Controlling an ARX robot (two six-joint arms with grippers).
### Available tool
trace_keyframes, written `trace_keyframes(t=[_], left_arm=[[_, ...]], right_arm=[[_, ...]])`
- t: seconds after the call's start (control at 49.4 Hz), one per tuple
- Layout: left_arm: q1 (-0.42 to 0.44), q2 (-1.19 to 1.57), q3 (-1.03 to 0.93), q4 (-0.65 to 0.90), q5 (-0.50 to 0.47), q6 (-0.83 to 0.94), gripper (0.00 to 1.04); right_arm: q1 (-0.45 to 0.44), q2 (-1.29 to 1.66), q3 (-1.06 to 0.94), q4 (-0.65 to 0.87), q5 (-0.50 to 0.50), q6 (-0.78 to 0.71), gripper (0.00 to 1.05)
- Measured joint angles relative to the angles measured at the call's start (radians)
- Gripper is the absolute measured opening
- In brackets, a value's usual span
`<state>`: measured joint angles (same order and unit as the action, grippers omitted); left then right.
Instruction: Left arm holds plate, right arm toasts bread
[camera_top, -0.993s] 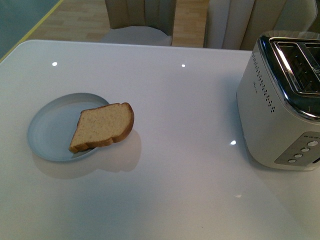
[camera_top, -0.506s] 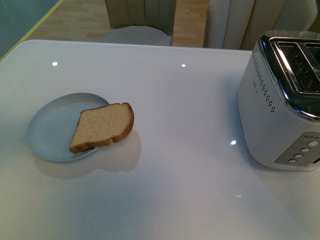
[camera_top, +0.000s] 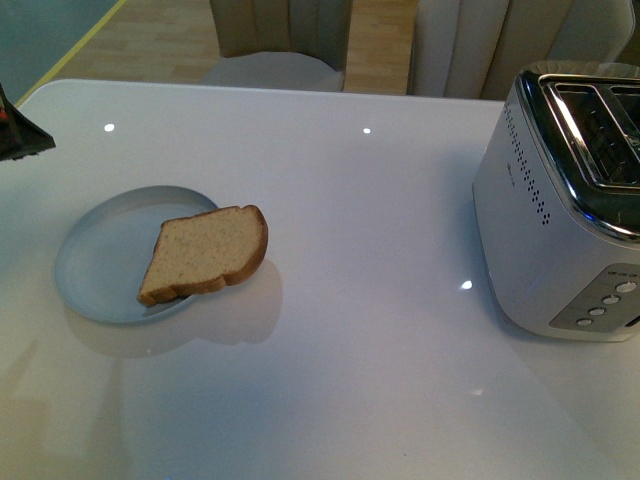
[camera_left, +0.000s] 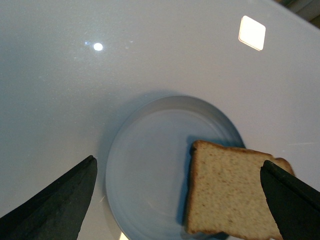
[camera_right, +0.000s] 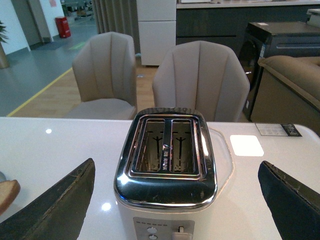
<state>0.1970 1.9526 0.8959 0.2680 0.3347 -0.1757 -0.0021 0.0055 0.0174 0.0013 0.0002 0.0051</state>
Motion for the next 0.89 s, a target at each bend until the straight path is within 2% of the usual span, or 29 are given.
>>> trace_keyframes(t=[0.466, 0.891], left_arm=[[0.019, 0.372, 0.175, 0.003, -0.022, 0.079, 0.98], [-0.011, 0.463, 0.246, -0.027, -0.054, 0.149, 0.98]], right_arm=[[0.0, 0.0, 0.0, 0.0, 0.0, 0.0, 0.96], [0.0, 0.0, 0.0, 0.0, 0.0, 0.0, 0.96]])
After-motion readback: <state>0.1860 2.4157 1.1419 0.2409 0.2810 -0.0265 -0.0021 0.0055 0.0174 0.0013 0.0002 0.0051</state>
